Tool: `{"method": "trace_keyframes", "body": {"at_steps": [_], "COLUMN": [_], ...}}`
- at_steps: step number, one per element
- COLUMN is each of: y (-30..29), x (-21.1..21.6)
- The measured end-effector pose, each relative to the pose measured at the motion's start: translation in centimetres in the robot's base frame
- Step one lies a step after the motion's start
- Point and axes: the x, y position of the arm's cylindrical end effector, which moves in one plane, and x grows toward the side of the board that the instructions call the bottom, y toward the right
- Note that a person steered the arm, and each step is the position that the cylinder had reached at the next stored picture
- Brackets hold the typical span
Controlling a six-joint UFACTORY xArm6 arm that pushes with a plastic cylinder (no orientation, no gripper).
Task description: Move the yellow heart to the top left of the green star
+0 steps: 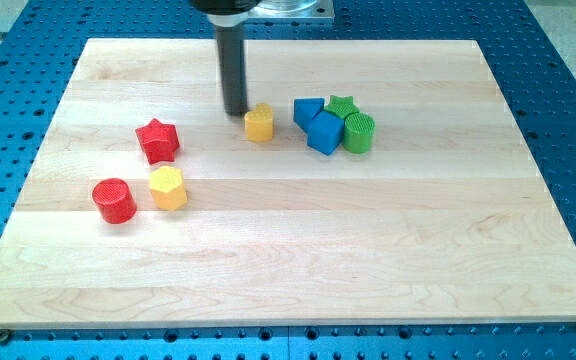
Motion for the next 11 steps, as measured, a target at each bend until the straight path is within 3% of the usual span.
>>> {"method": "trace_keyframes", "body": {"at_steps": [1,2,3,4,5,6,7,9,11], "y": [0.2,4.9,5.2,-0.9,1.7,7.6,6.7,14.3,8.7], "x": [8.0,5.7,-2.0,-2.8,-5.7,-5.6,-9.1,-4.7,-4.8]}}
